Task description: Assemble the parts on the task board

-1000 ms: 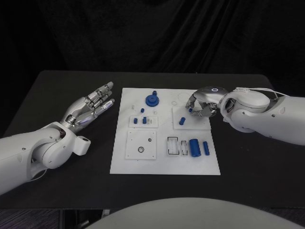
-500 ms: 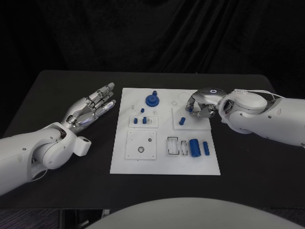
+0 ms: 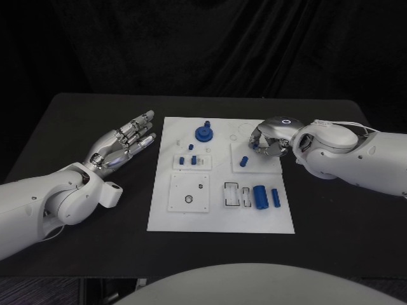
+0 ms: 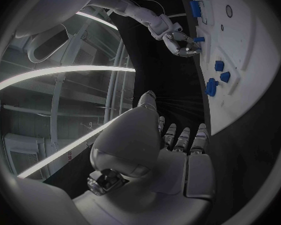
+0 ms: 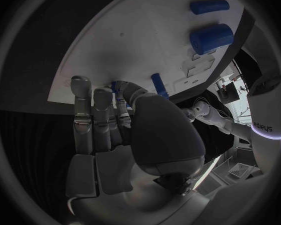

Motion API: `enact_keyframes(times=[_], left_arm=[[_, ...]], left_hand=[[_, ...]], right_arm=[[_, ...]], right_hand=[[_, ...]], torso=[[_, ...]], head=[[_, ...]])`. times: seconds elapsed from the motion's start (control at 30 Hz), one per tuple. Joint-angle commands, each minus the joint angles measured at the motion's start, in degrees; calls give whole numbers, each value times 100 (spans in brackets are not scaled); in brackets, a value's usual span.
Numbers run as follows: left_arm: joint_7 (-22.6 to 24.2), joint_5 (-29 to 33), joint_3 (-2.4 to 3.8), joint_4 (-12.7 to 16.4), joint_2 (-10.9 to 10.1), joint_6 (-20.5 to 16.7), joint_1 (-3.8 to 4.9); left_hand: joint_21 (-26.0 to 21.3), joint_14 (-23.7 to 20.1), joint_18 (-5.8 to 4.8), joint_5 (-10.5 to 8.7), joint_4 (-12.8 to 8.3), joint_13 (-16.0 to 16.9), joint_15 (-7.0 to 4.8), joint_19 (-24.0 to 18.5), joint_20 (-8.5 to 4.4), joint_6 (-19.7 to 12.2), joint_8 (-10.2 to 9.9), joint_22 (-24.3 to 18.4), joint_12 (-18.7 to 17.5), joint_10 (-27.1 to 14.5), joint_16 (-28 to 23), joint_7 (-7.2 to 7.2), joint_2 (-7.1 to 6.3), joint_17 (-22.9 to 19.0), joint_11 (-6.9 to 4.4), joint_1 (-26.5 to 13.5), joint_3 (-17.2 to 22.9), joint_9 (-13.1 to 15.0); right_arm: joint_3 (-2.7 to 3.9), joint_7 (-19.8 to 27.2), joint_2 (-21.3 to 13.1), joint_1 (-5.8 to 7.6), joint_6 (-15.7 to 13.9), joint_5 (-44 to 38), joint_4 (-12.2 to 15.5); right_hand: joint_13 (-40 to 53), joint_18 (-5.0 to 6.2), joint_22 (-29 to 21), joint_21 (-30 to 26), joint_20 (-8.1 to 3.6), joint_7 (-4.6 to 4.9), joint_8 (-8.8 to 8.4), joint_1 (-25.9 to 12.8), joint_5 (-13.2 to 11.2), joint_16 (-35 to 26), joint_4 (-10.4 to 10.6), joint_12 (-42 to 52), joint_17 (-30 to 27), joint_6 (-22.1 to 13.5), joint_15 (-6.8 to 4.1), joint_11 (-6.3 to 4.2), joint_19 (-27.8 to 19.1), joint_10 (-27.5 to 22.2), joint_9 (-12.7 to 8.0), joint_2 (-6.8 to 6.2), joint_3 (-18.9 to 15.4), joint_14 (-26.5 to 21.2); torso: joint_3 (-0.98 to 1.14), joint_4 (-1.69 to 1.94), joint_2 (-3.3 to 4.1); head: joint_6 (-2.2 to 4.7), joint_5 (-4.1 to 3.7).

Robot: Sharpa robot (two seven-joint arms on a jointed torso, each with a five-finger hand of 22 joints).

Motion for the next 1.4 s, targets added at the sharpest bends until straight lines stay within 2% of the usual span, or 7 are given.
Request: enact_keyframes(times=[0.03,0.37,0.73,0.9,1.0,1.13,1.4], left_arm=[[708,38,5,4,12,67,-15],[655,38,5,-5,20,72,-29],[620,38,5,0,26,33,-32],[609,38,5,-14,48,40,-33],[602,38,5,-20,64,57,-33],[588,38,5,-24,85,76,-34],[577,39,5,-29,111,86,-35]], left_hand=[[-3,-13,93,69,-33,2,53,4,30,24,-7,0,-3,-4,-21,55,14,-9,51,77,0,4],[4,-11,95,187,-41,-3,71,20,55,17,-9,15,-32,-23,-20,91,34,-8,42,106,5,3],[9,-11,97,207,-48,-7,82,34,74,-53,-17,23,-61,-45,-20,170,29,-8,11,123,-3,-5],[10,-12,98,203,-52,-7,86,37,77,-64,-18,27,-61,-47,-20,191,24,-9,9,128,-6,-6],[10,-11,98,199,-55,-7,89,38,80,-71,-19,25,-60,-47,-20,201,23,-8,11,133,-6,-6],[10,-12,98,198,-60,-7,93,38,82,-68,-18,24,-64,-50,-20,218,22,-9,12,140,-5,-5],[8,-13,97,187,-68,-7,98,38,88,-64,-15,11,-62,-50,-21,248,20,-9,16,151,-5,-4]], right_arm=[[5,57,-10,-12,-238,-41,-5],[7,79,-163,15,-451,-41,212],[7,-24,-463,430,-389,-41,970],[7,5,-436,511,-219,-41,1324],[7,34,-319,523,-55,-42,1469],[7,29,-82,478,221,-158,1564],[7,-9,417,317,480,-670,1471]], right_hand=[[-13,-108,129,35,-20,39,39,64,13,12,-47,-30,-4,15,-25,-7,28,57,51,6,-3,28],[-62,-113,184,71,-38,103,68,83,-36,2,-105,-83,-17,37,-39,-21,24,157,158,-10,6,33],[-85,-127,230,143,-37,155,55,67,-80,43,-116,-98,21,6,-35,-15,39,254,214,-32,-13,61],[-95,-133,259,189,-35,167,26,51,-92,78,-118,-98,53,-42,-34,-17,53,331,243,-45,-26,86],[-107,-139,278,223,-33,173,0,22,-79,85,-110,-116,58,-81,-31,-13,62,343,256,-64,-39,92],[-116,-142,289,237,-30,185,-25,-1,-70,106,-100,-132,79,-115,-26,-6,65,346,265,-72,-43,101],[-129,-190,380,561,-25,189,-47,-8,-83,362,-108,-154,338,-134,-23,-5,159,362,288,-76,-39,221]], torso=[[-3,3,-2],[-1,3,0],[-8,-1,-11],[-14,0,-17],[-8,-8,-5],[-20,-6,-22],[-2,-5,-1]], head=[[0,8],[0,10],[0,53],[0,91],[0,118],[0,188],[0,326]])
